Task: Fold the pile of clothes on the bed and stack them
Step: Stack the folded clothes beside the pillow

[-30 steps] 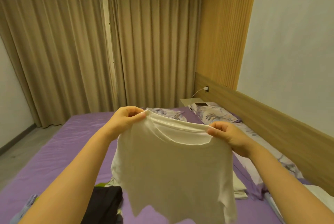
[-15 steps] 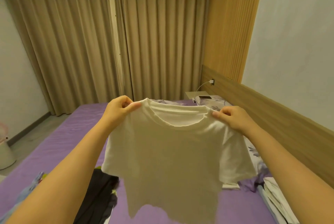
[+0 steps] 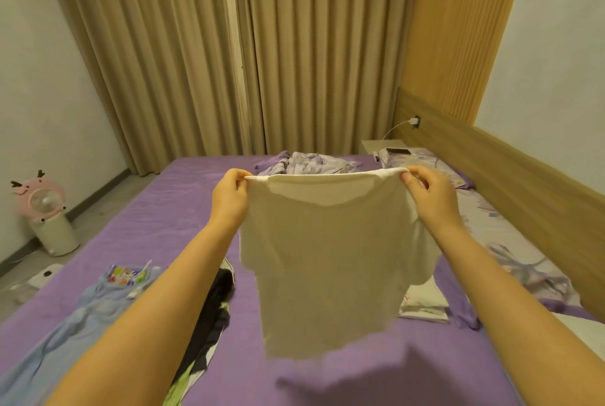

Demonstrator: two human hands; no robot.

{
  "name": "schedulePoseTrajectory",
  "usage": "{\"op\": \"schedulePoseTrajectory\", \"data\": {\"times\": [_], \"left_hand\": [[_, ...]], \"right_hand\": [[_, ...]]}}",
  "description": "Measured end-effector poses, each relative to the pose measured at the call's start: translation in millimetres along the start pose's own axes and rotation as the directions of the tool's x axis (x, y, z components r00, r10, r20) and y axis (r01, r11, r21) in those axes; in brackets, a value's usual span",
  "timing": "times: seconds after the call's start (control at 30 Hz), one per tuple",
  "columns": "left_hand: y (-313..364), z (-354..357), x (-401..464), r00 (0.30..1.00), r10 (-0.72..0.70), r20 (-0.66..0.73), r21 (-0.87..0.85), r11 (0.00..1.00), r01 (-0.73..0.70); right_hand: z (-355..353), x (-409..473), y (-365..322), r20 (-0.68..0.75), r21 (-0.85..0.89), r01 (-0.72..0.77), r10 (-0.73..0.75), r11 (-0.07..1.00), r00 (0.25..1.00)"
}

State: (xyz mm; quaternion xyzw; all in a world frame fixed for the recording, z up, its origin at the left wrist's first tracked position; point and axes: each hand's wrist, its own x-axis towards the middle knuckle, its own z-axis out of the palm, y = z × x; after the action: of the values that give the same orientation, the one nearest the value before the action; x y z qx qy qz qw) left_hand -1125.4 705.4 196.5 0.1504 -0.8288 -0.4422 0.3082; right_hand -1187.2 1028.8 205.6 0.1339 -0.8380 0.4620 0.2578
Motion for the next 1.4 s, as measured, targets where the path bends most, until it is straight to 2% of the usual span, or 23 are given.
{"op": "schedulePoseTrajectory", "data": {"times": [0.13, 0.23, 0.33, 0.43, 0.5, 0.63, 0.77, 0.87, 0.97, 1.2, 1.3, 1.4], "left_hand": [[-9.5, 16.6, -20.8, 0.998, -0.016, -0.061, 0.003, 1.000, 0.016], [-26.7, 19.7, -36.8, 0.995, 0.051, -0.087, 0.140, 0.989, -0.039], [-44.6, 14.9, -47.7, 0.985, 0.171, -0.008, 0.315, 0.936, -0.160], [-49.7, 6.9, -44.2, 0.956, 0.287, 0.055, 0.423, 0.861, -0.283], [-46.5, 5.1, -34.9, 0.938, 0.339, 0.075, 0.445, 0.830, -0.336], [-46.3, 9.9, -12.4, 0.930, 0.357, 0.090, 0.391, 0.846, -0.363], [-78.6, 28.0, 6.5, 0.952, 0.234, 0.199, 0.382, 0.876, -0.296], [-118.7, 55.1, 6.4, 0.939, 0.073, 0.335, 0.388, 0.898, -0.208], [-164.7, 84.4, -5.7, 0.898, -0.084, 0.433, 0.400, 0.910, -0.108], [-259.5, 143.5, -20.7, 0.772, -0.322, 0.548, 0.408, 0.909, 0.090], [-292.4, 169.1, -18.1, 0.724, -0.396, 0.565, 0.424, 0.892, 0.157], [-319.1, 194.1, -14.0, 0.707, -0.431, 0.561, 0.425, 0.883, 0.202]], "right_hand": [[-4.2, -11.4, 13.5, -0.019, 0.005, 0.006, -0.006, 1.000, 1.000], [-12.0, -19.4, 33.3, 0.108, -0.007, -0.048, 0.049, 0.999, 0.993], [-18.8, -25.4, 51.9, 0.221, -0.031, -0.074, 0.079, 0.997, 0.972], [-20.7, -24.2, 59.4, 0.264, -0.014, -0.082, 0.083, 0.997, 0.961], [-17.6, -17.5, 60.9, 0.262, -0.008, -0.091, 0.090, 0.996, 0.961], [0.3, -0.9, 64.3, 0.292, -0.002, -0.118, 0.114, 0.993, 0.950], [35.6, -0.5, 78.8, 0.348, -0.014, -0.186, 0.179, 0.983, 0.920], [73.8, -16.7, 104.6, 0.443, -0.115, -0.249, 0.274, 0.962, 0.854], [114.4, -42.1, 134.0, 0.499, -0.234, -0.295, 0.375, 0.926, 0.781], [191.9, -86.7, 198.2, 0.469, -0.413, -0.431, 0.593, 0.802, 0.654], [218.7, -95.6, 225.4, 0.456, -0.465, -0.471, 0.659, 0.750, 0.599], [240.9, -98.6, 250.8, 0.449, -0.506, -0.494, 0.705, 0.707, 0.549]]}}
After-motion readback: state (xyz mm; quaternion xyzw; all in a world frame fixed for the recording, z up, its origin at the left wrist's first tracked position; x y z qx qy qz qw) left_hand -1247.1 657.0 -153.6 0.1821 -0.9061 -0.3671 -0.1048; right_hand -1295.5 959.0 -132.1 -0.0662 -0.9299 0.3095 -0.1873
